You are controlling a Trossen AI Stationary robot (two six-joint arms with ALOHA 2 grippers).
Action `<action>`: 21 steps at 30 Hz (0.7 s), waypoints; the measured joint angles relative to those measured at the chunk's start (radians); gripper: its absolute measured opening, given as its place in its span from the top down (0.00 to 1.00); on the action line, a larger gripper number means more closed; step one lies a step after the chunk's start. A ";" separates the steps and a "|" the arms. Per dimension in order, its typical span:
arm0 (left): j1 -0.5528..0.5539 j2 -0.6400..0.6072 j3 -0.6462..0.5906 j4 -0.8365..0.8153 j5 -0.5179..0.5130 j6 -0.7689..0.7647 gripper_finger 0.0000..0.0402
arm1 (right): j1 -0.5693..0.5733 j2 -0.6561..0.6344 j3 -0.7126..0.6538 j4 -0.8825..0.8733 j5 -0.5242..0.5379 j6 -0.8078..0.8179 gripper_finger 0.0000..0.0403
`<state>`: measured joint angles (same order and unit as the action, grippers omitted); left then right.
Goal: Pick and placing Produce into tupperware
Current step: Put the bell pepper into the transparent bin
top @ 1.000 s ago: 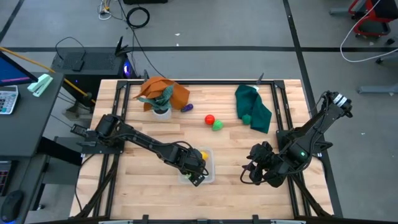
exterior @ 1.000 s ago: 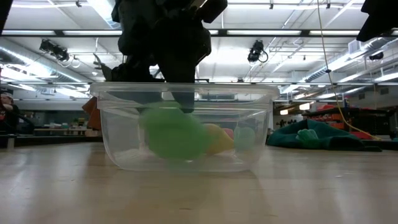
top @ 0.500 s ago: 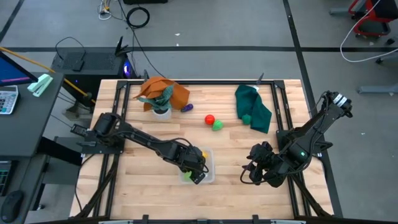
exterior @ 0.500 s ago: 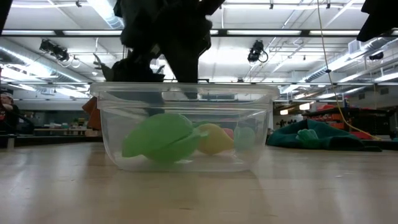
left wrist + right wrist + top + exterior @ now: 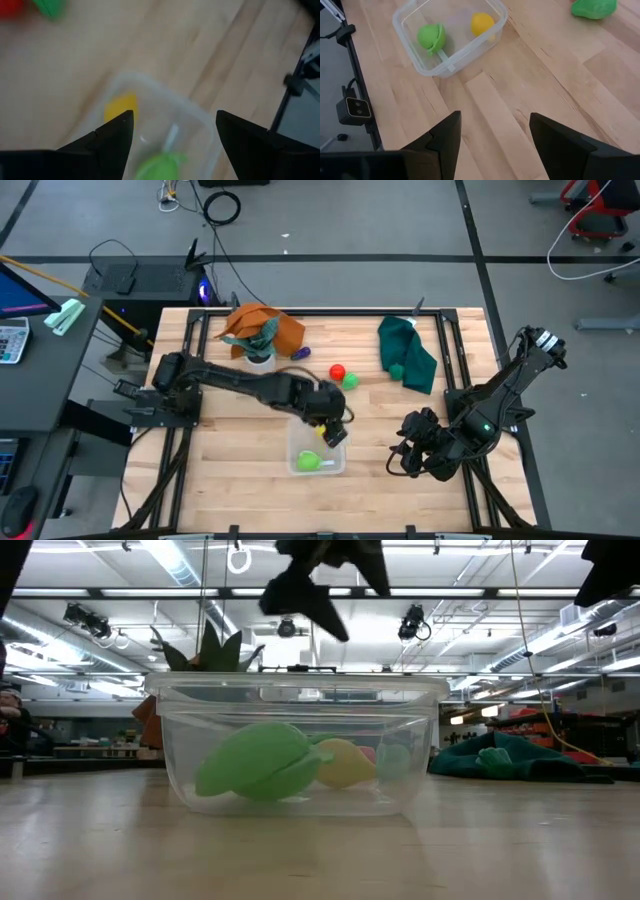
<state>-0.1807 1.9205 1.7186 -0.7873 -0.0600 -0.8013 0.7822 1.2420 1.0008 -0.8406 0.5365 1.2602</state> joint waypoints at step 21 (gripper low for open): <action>0.190 -0.001 0.067 -0.075 -0.009 0.236 0.28 | -0.003 0.000 0.000 0.000 0.013 0.070 0.51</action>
<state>0.0098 1.9198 1.7859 -0.8620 -0.0692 -0.5656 0.7791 1.2423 1.0008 -0.8406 0.5494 1.3302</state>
